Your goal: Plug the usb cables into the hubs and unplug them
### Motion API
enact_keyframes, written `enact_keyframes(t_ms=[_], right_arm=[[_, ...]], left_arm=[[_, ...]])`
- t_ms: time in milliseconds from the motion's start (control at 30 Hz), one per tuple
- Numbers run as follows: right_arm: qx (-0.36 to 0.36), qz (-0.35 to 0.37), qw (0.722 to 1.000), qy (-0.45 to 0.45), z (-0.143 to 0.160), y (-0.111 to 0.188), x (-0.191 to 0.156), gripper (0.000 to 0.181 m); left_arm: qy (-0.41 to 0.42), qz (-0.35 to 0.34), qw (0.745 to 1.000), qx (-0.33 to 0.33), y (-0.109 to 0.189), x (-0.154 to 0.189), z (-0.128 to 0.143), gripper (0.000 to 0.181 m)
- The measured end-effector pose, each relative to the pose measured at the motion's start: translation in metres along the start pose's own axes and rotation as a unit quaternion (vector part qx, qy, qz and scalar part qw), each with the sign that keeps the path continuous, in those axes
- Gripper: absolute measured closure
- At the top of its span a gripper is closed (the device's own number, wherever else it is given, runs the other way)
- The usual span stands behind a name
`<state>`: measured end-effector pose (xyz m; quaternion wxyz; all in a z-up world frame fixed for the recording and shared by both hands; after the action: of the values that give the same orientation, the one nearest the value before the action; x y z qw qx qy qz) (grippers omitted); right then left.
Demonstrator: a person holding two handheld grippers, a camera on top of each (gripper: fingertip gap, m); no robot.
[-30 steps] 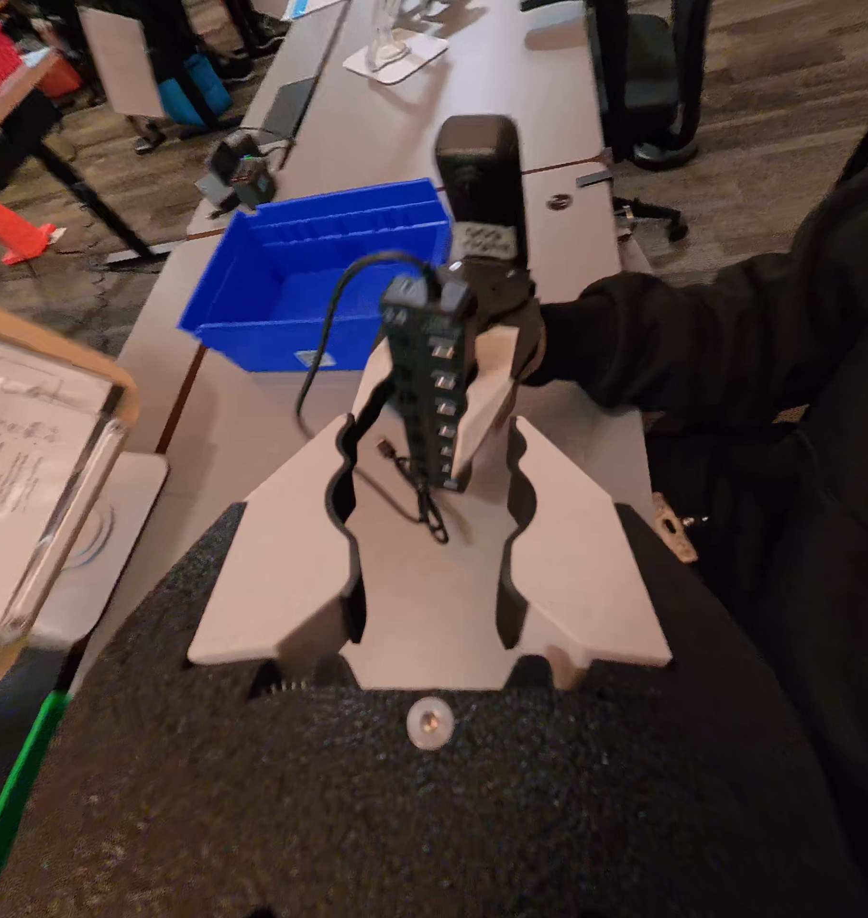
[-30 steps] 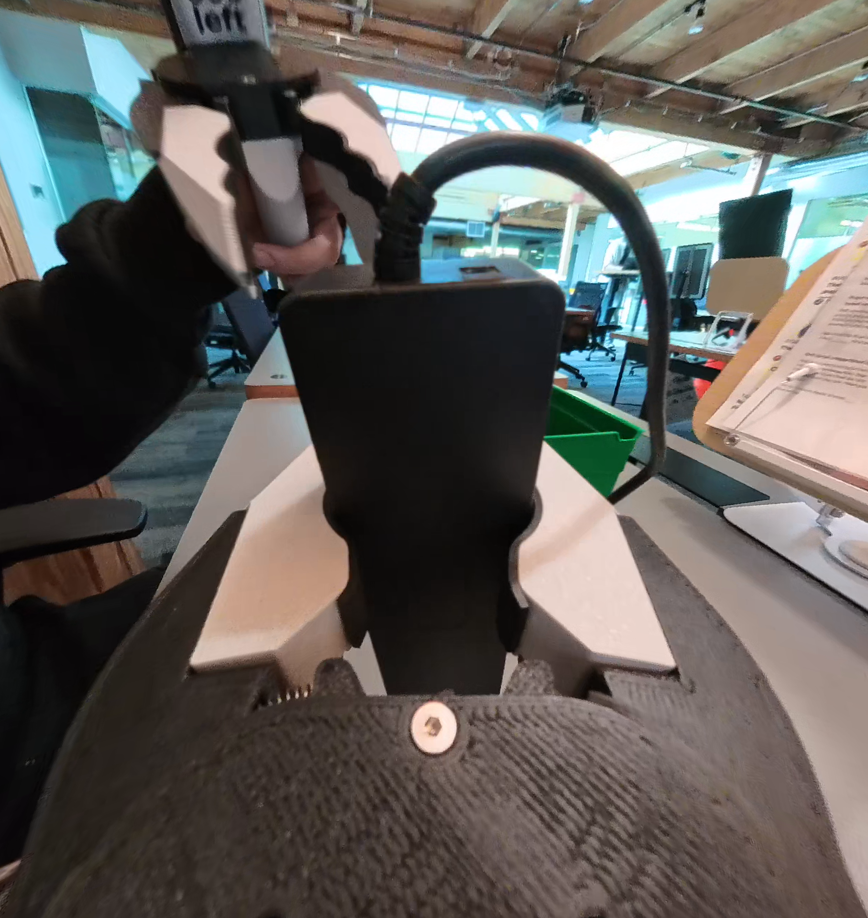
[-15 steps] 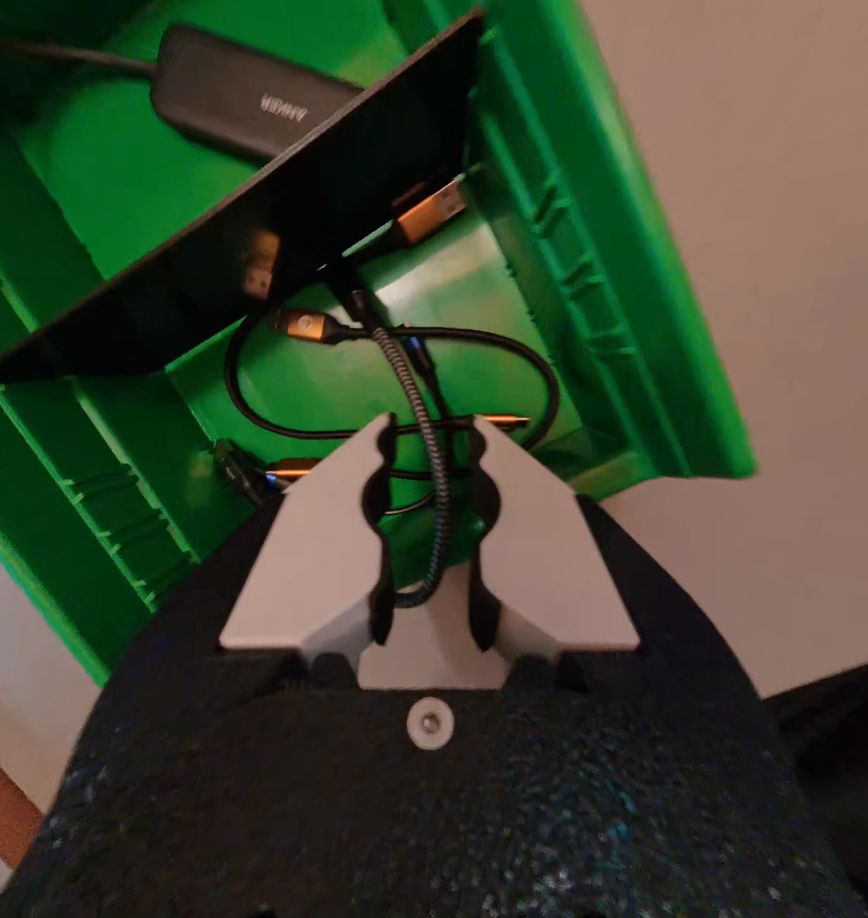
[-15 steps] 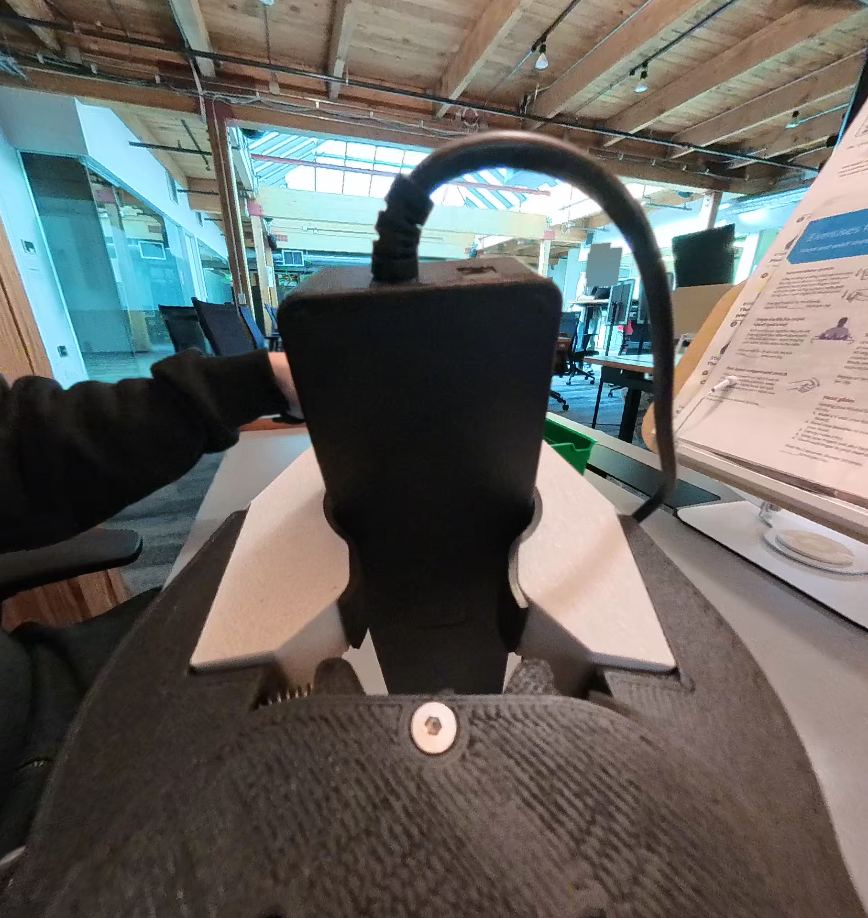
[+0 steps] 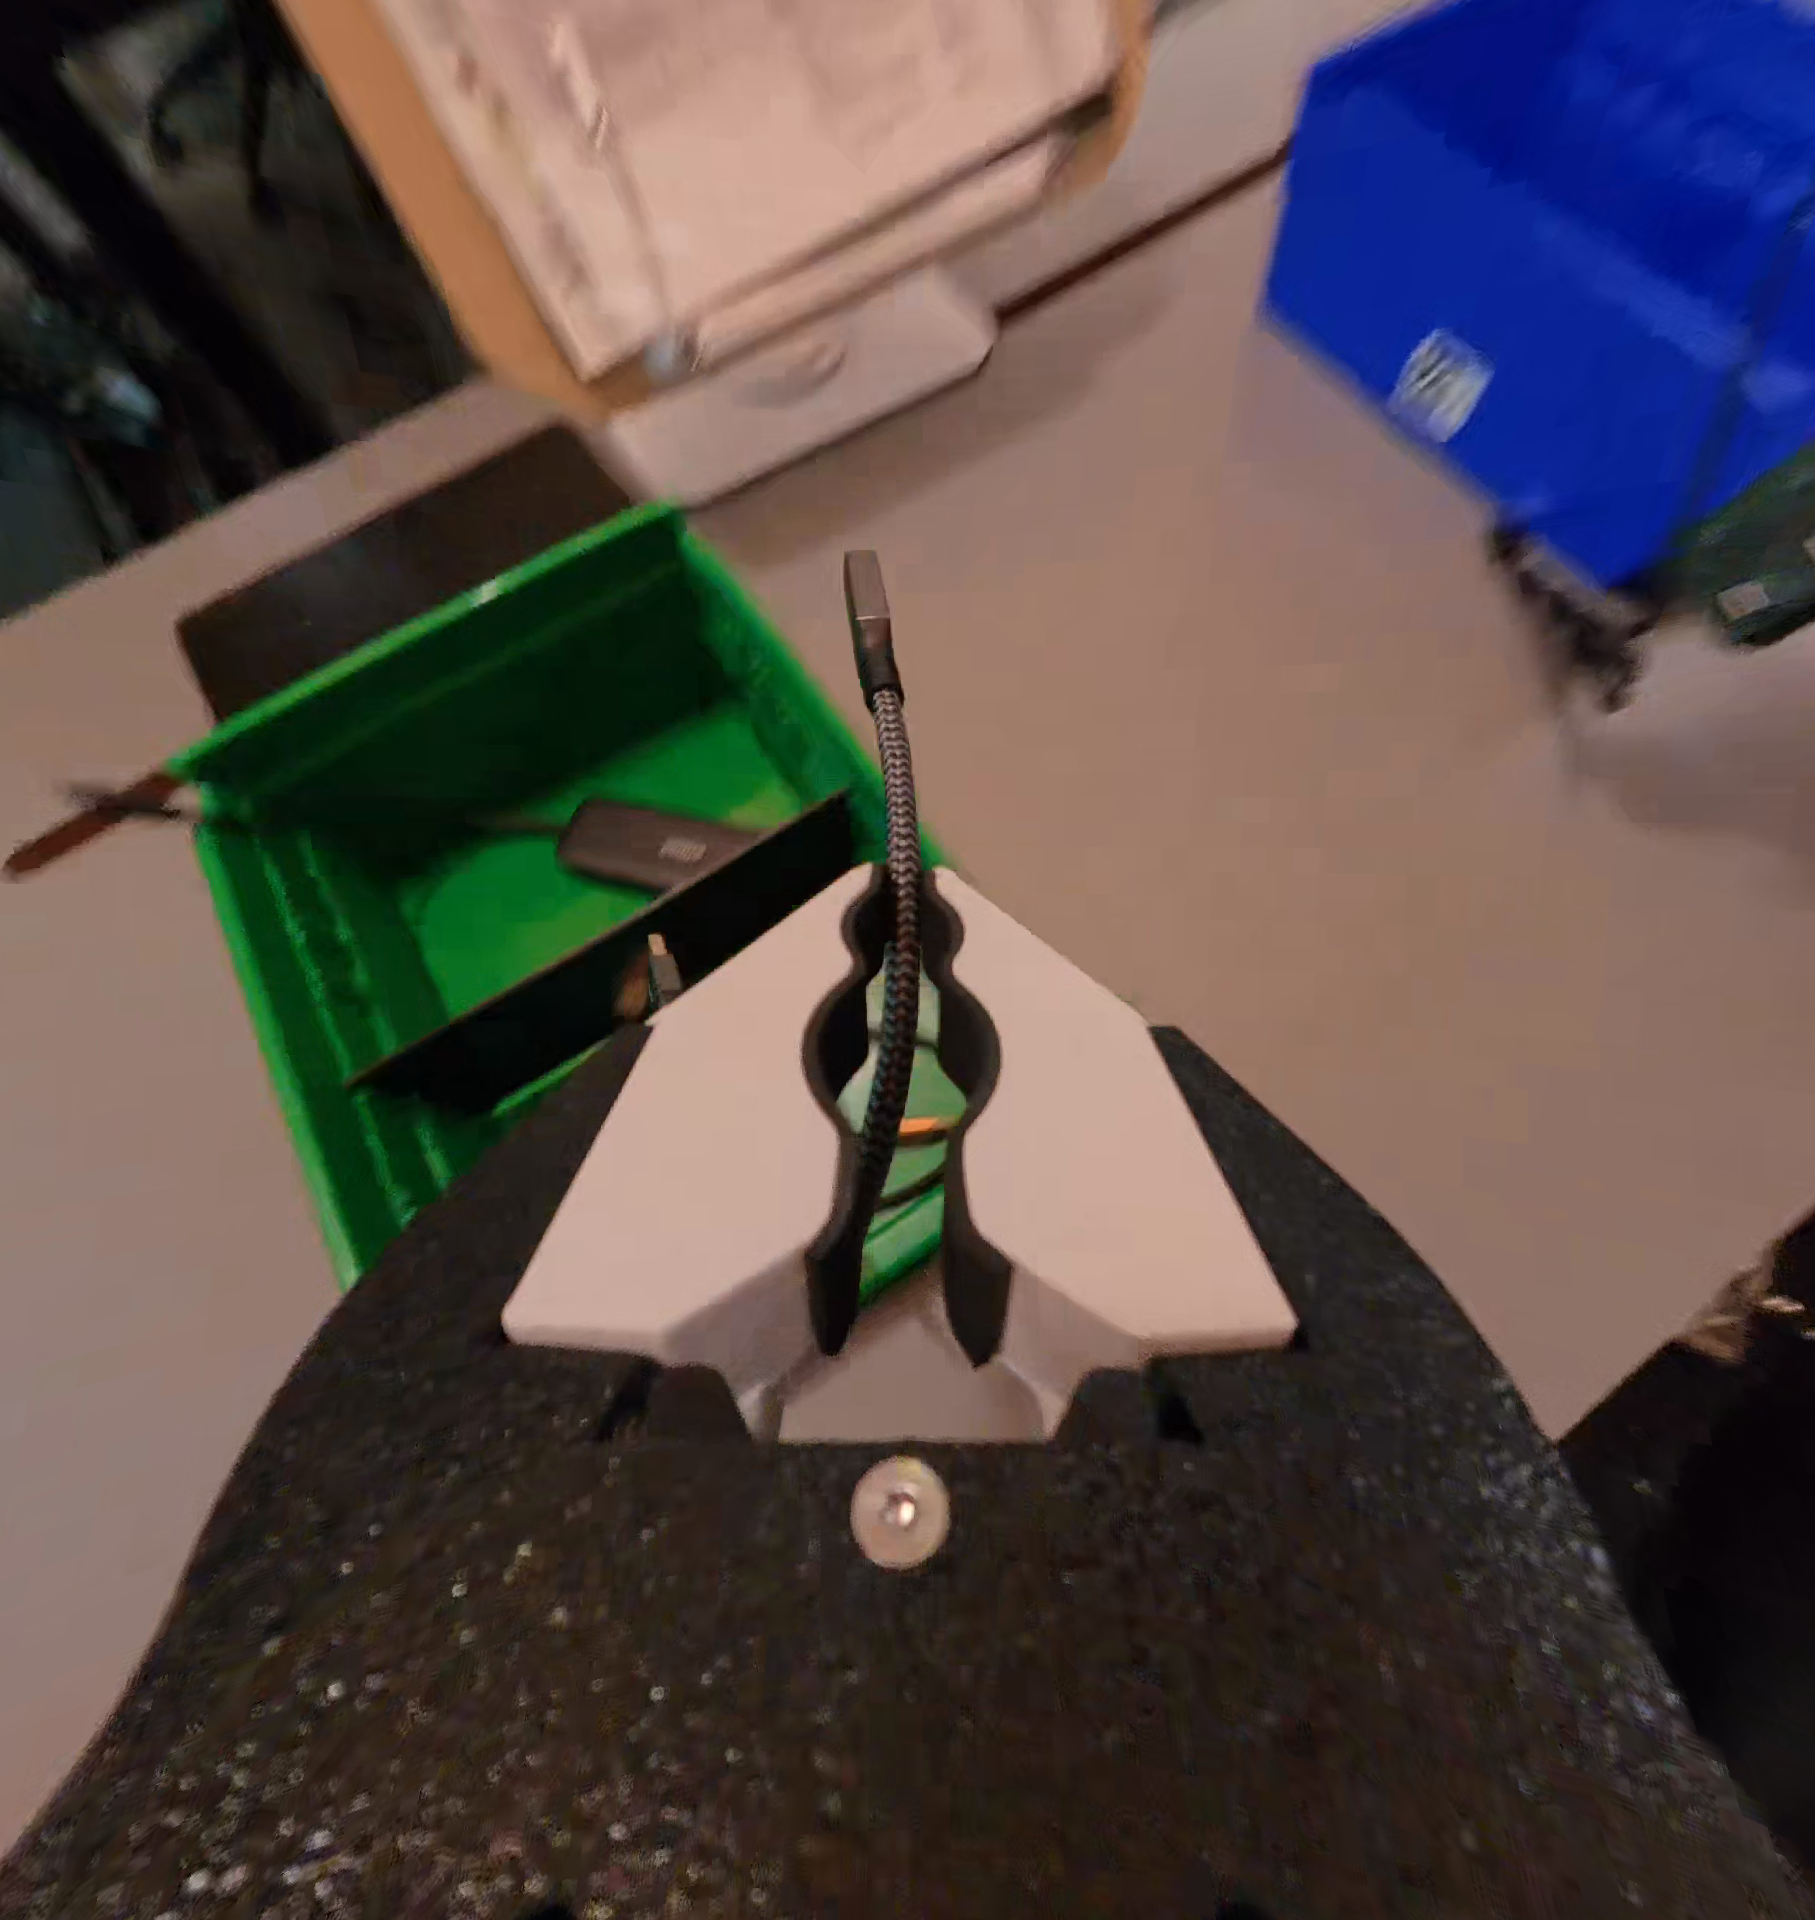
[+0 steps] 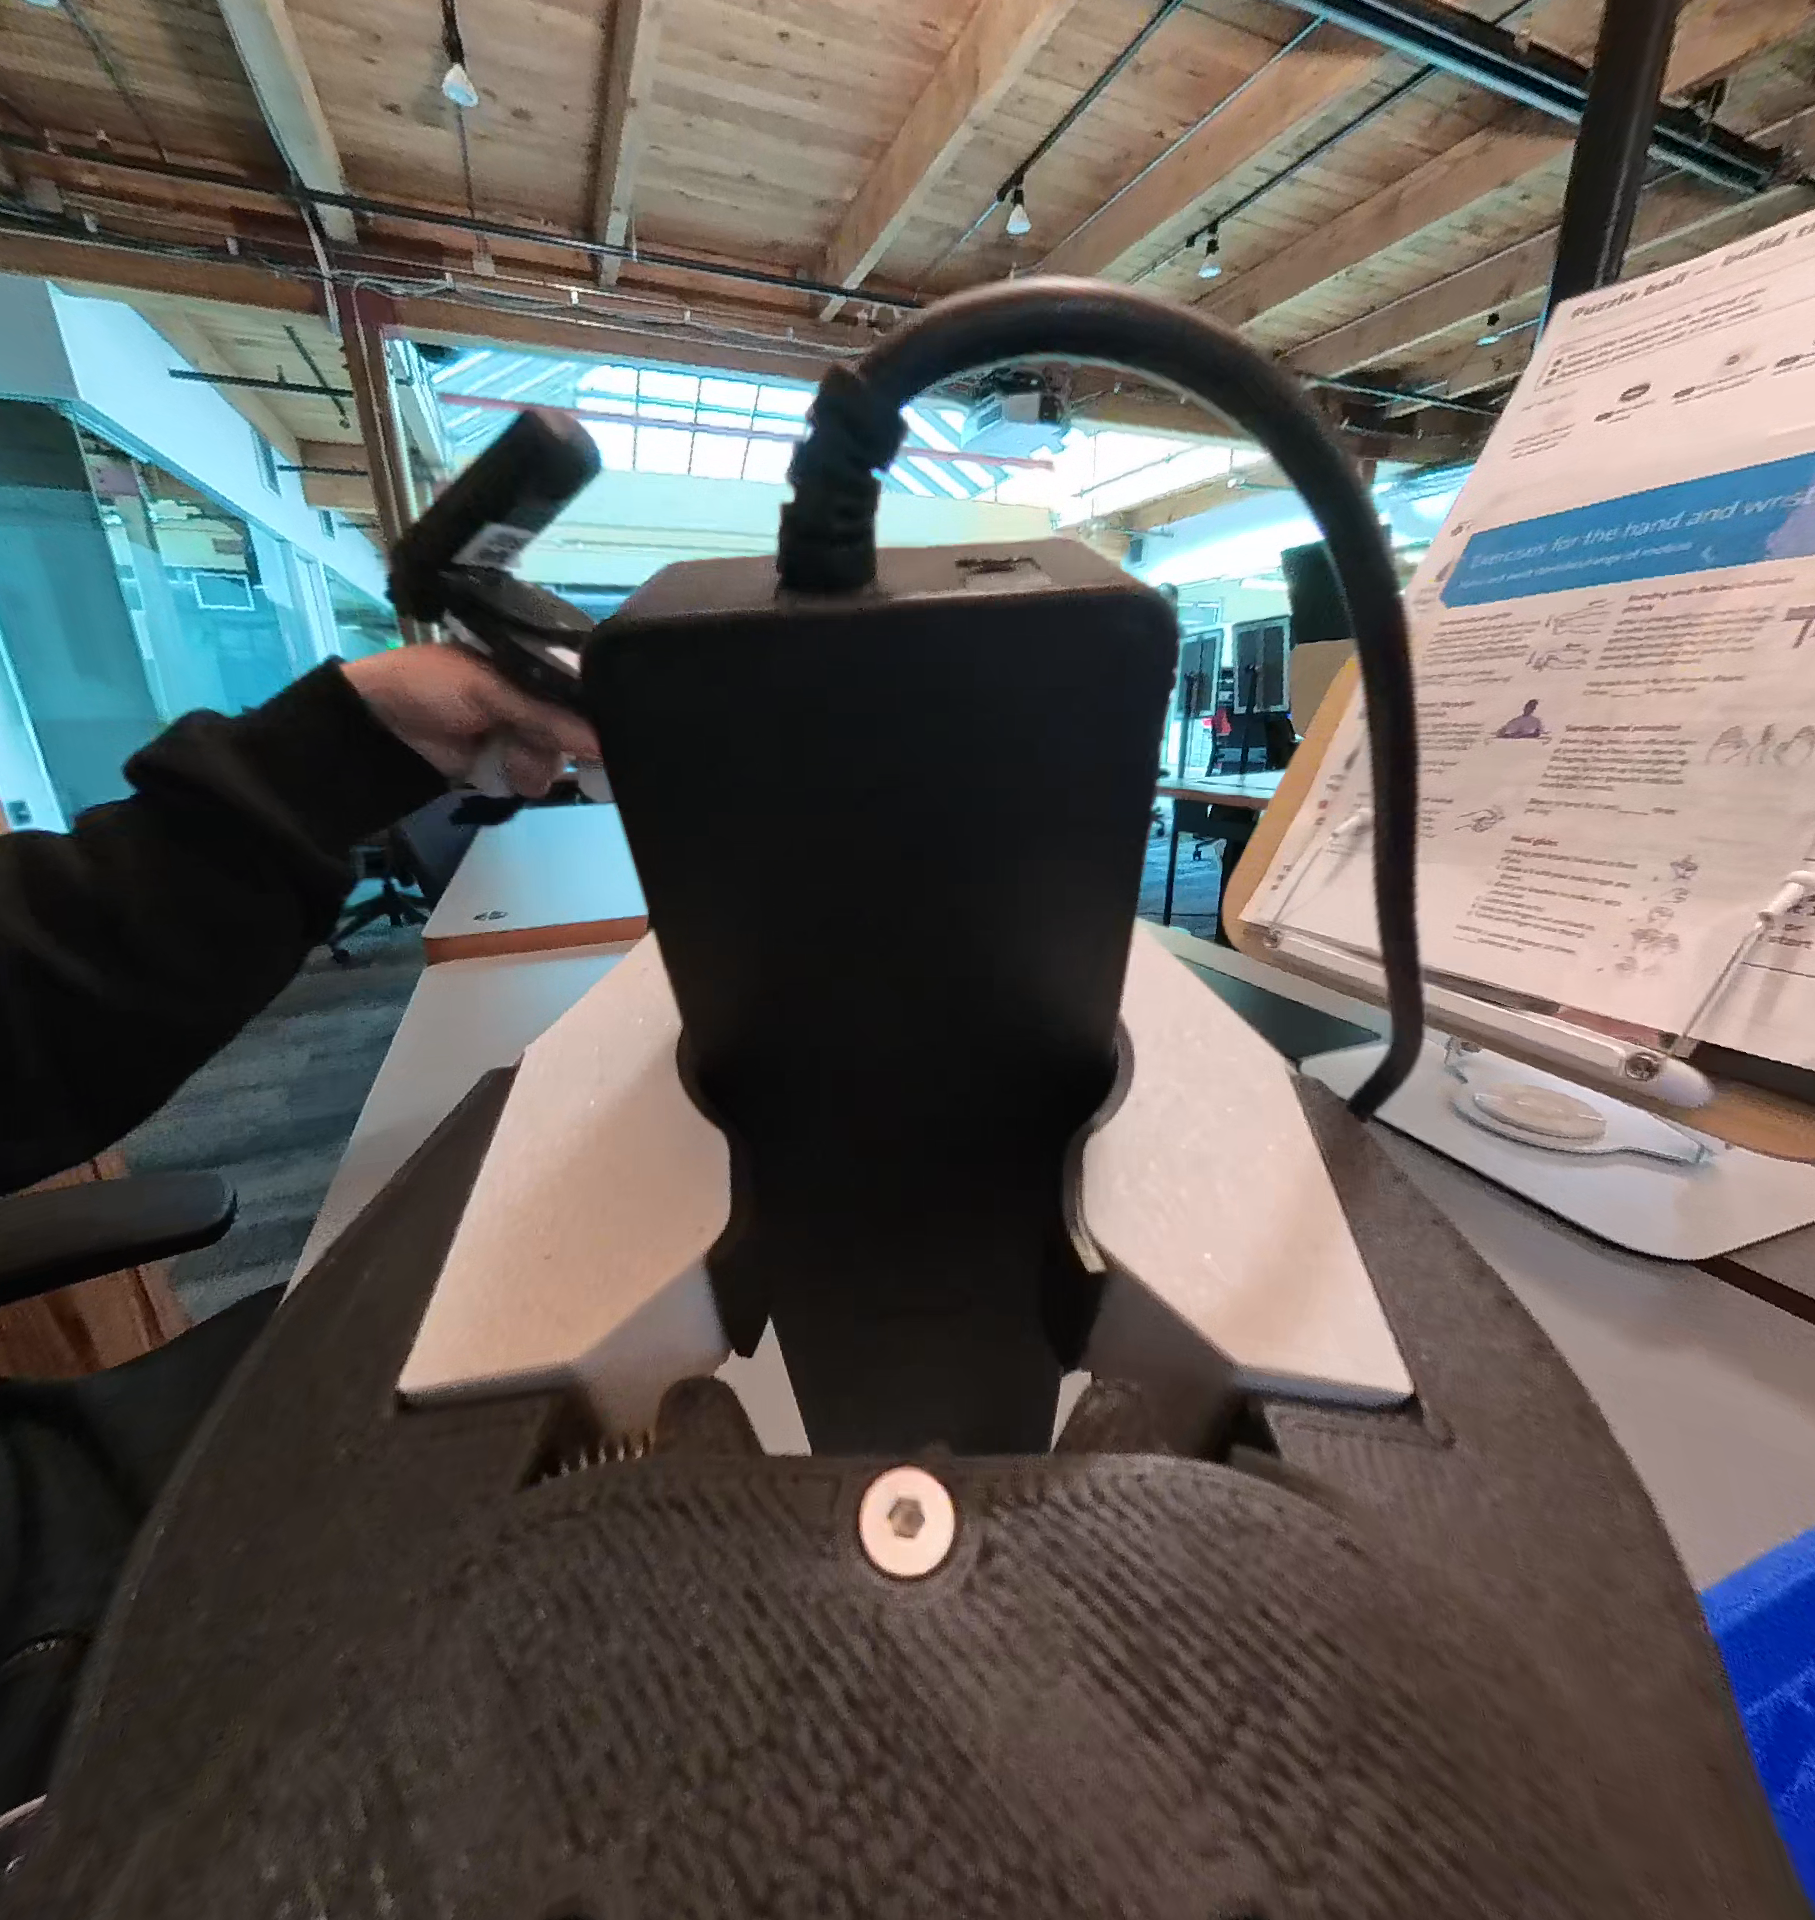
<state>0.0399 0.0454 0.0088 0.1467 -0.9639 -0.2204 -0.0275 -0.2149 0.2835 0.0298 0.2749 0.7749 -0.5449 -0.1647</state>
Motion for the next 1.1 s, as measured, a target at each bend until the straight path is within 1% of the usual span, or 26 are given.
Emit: enact_keyframes(t_ms=[33, 167, 233, 333, 400, 433, 533, 600, 667, 767, 867, 933, 967, 1000, 1033, 1100], right_arm=[[0.005, 0.003, 1.0, -0.001, -0.001, 0.002, 0.001, 0.118], [0.017, 0.009, 1.0, -0.004, -0.007, 0.01, 0.005, 0.118], [0.02, 0.013, 1.0, -0.001, -0.009, 0.013, 0.006, 0.118], [0.023, 0.013, 1.0, 0.001, -0.011, 0.016, 0.006, 0.118], [0.026, 0.014, 1.0, 0.002, -0.013, 0.018, 0.006, 0.118], [0.026, 0.012, 1.0, 0.002, -0.013, 0.018, 0.006, 0.118], [0.022, 0.011, 1.0, 0.005, -0.012, 0.018, 0.006, 0.116], [0.017, 0.007, 1.0, 0.008, -0.011, 0.018, 0.004, 0.118], [0.014, 0.005, 1.0, 0.008, -0.01, 0.016, 0.004, 0.118], [0.012, 0.001, 1.0, 0.01, -0.009, 0.014, 0.003, 0.118], [0.01, 0.0, 1.0, 0.011, -0.008, 0.014, 0.003, 0.118], [0.01, 0.0, 1.0, 0.01, -0.008, 0.014, 0.004, 0.117], [0.01, 0.001, 1.0, 0.01, -0.008, 0.015, 0.004, 0.117], [0.011, 0.002, 1.0, 0.009, -0.008, 0.015, 0.005, 0.118], [0.011, 0.002, 1.0, 0.007, -0.007, 0.015, 0.005, 0.118], [0.009, -0.001, 1.0, 0.006, -0.006, 0.014, 0.005, 0.118]], left_arm=[[0.002, 0.026, 0.999, 0.024, 0.006, 0.011, -0.008, 0.178], [0.013, 0.146, 0.985, 0.095, 0.022, 0.062, -0.032, 0.178], [0.033, 0.21, 0.971, 0.108, 0.02, 0.085, -0.037, 0.178], [0.112, 0.318, 0.936, 0.104, 0.002, 0.113, -0.032, 0.178], [0.171, 0.38, 0.905, 0.079, -0.019, 0.129, -0.018, 0.178], [0.192, 0.401, 0.894, 0.063, -0.031, 0.136, -0.008, 0.178], [0.231, 0.42, 0.877, 0.018, -0.066, 0.151, 0.022, 0.178], [0.255, 0.424, 0.869, 0.001, -0.082, 0.156, 0.036, 0.178], [0.275, 0.413, 0.868, -0.005, -0.095, 0.156, 0.043, 0.178], [0.29, 0.386, 0.876, -0.004, -0.107, 0.148, 0.05, 0.178], [0.261, 0.344, 0.902, 0.002, -0.11, 0.139, 0.053, 0.178], [0.196, 0.322, 0.925, 0.051, -0.103, 0.137, 0.043, 0.178], [0.142, 0.308, 0.937, 0.082, -0.097, 0.139, 0.038, 0.179], [0.075, 0.291, 0.949, 0.098, -0.092, 0.143, 0.036, 0.179], [0.002, 0.281, 0.955, 0.091, -0.089, 0.149, 0.04, 0.178], [-0.113, 0.283, 0.952, 0.032, -0.091, 0.163, 0.059, 0.178]])
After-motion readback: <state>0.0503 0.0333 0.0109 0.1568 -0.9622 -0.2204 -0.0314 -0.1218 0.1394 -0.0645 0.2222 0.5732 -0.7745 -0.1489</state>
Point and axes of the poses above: each gripper's, where its closed fingertips meet, y back along the fingers, z out of its underside, x = y × z across the jaws, the point moved 5 cm from there along y, back along the fingers, and after that the axes turned 8 degrees about y, right-handed, at the moved point
